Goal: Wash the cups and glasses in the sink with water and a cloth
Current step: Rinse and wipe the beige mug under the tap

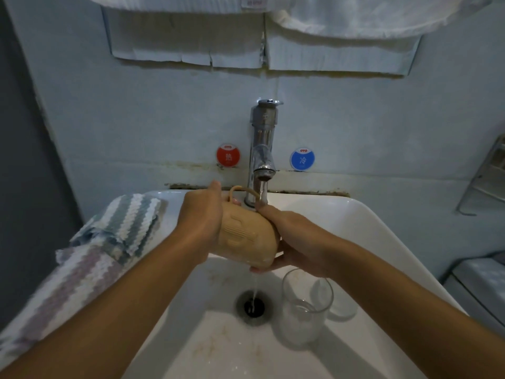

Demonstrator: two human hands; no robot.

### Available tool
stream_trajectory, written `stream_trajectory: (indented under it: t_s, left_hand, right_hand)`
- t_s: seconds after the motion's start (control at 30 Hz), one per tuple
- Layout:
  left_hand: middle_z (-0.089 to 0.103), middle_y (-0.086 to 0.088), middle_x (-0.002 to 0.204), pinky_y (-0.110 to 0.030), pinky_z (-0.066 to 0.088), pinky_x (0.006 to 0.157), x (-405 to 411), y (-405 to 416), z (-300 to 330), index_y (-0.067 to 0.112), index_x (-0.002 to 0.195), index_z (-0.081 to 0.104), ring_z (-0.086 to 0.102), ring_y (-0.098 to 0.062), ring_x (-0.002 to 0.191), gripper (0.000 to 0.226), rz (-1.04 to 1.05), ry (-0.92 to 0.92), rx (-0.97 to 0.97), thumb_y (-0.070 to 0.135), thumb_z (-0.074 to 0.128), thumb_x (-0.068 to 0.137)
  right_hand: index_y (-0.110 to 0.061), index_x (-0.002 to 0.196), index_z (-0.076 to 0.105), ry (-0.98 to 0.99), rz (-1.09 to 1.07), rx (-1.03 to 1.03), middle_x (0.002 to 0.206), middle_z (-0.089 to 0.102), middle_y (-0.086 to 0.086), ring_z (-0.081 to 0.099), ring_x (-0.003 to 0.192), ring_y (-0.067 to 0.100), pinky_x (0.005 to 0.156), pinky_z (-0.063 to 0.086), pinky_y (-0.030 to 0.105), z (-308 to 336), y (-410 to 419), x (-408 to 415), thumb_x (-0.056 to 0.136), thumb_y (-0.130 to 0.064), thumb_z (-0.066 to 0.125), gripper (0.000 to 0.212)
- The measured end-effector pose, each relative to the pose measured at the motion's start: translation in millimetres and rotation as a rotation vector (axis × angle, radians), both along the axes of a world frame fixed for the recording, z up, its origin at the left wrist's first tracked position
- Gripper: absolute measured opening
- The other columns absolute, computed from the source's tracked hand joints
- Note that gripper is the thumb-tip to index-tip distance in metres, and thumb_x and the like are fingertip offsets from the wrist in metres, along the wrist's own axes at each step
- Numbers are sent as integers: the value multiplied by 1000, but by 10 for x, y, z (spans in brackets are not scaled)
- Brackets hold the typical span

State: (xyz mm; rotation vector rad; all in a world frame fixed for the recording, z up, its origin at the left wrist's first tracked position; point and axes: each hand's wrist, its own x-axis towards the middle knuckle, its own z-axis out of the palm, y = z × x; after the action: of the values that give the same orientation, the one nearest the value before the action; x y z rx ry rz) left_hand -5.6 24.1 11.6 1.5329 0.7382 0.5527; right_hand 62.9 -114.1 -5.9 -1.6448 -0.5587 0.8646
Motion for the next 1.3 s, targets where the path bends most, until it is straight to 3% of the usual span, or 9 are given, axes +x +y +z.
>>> stream_trajectory:
  t_s: [0.2,0.37,0.47,0.53,0.7,0.9,1.03,1.17,1.3]
  left_hand:
    - [61,-8,95,-43,57,76,-59,-17,-51,16,111,58,60,-26,86,36,-154,218,-111,44,37,101]
    - [65,-17,111,-45,60,66,-50,82,-106,17,114,63,68,-36,94,46,-325,292,-426,52,64,83]
    - [68,-16,111,-39,57,57,6,63,-182,19,115,63,67,-33,94,47,-307,213,-453,53,64,82]
    - [71,-14,106,-38,56,57,15,28,-237,21,111,66,68,-31,90,42,-282,147,-404,53,60,86]
    - [75,-10,97,-43,59,69,-16,-8,-301,26,102,73,71,-30,90,35,-320,36,-295,51,52,90]
    - [65,-20,121,-43,55,73,32,51,-332,15,115,70,62,-34,100,44,-435,47,-456,40,56,82]
    - [65,-20,122,-50,56,81,31,76,-351,14,116,70,62,-37,110,43,-484,45,-504,34,61,79]
    - [69,-17,113,-53,56,86,0,53,-319,20,107,71,63,-37,107,32,-483,90,-410,34,65,80]
    - [69,-13,111,-41,58,71,10,23,-367,26,111,67,65,-32,104,33,-460,101,-283,46,64,85]
  right_hand:
    - [-25,127,60,-326,-142,13,118,65,4,64,108,24,81,59,36,-73,40,50,98,-60,27,56]
    - [-9,111,61,-456,-270,22,108,63,9,60,100,25,76,48,28,-116,72,60,107,-35,28,42]
    - [-12,114,59,-361,-305,-29,113,61,8,57,99,20,81,50,30,-107,89,62,106,-33,31,36]
    - [-18,117,58,-231,-309,-28,117,61,7,57,105,22,93,53,42,-86,83,65,104,-37,33,33]
    - [-25,116,61,69,-218,71,112,64,5,63,102,26,81,60,47,-20,-8,47,101,-41,45,27]
    - [-22,104,64,50,-213,54,108,65,10,63,99,28,74,59,42,-21,-23,94,97,-37,46,24]
    - [-21,95,65,60,-146,82,93,69,7,63,91,24,78,54,42,-30,-49,124,93,-32,44,24]
    - [-20,112,63,69,-82,83,109,66,10,61,98,26,73,54,37,-82,-42,132,88,-31,48,30]
    - [-27,128,53,-7,-88,28,126,57,6,59,112,28,79,59,40,-127,12,109,90,-45,60,43]
